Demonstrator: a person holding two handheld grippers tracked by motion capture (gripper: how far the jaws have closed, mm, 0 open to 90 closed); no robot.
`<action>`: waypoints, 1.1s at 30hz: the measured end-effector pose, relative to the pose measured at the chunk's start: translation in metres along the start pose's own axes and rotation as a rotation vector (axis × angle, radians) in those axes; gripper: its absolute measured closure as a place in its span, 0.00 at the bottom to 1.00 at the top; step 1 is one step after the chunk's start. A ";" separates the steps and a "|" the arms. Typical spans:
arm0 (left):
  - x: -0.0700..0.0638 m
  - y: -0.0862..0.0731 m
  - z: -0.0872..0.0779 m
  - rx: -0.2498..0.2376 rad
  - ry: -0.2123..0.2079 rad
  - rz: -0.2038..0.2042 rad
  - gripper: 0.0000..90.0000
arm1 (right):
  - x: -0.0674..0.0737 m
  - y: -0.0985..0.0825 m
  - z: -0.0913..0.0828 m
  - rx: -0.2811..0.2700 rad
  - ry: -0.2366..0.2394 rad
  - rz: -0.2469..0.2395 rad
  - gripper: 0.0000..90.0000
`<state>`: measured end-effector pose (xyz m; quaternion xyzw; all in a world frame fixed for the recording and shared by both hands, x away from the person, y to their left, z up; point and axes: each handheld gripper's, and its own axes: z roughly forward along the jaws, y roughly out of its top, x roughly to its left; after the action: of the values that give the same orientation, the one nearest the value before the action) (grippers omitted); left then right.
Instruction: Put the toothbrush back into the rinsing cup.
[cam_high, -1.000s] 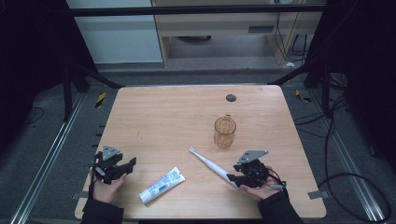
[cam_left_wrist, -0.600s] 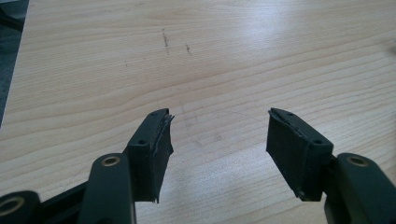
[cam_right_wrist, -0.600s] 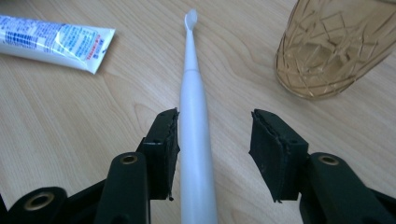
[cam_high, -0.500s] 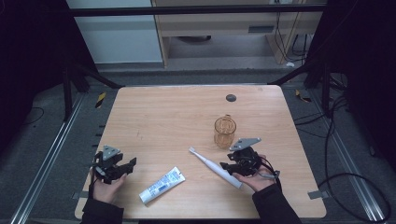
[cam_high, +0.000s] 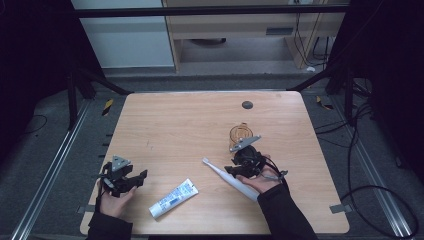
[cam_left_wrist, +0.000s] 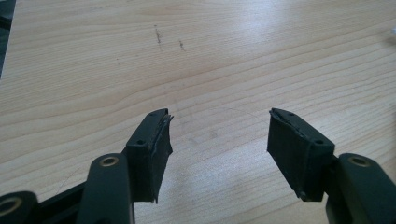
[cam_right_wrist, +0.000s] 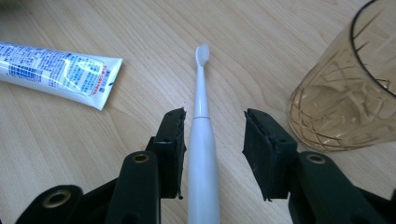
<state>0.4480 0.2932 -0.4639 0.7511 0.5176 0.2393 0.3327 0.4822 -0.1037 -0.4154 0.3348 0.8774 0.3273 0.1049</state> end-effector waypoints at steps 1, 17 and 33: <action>0.000 0.000 0.000 0.000 0.000 0.000 0.43 | 0.001 0.002 0.001 0.006 0.000 -0.004 0.65; 0.000 0.000 0.000 0.003 0.001 0.005 0.43 | 0.005 0.013 0.032 0.128 0.005 -0.029 0.67; 0.000 -0.001 0.001 0.005 0.001 0.006 0.43 | 0.004 0.003 0.048 0.211 0.018 -0.022 0.68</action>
<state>0.4482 0.2931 -0.4649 0.7534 0.5161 0.2396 0.3296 0.5001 -0.0748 -0.4501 0.3315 0.9114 0.2350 0.0648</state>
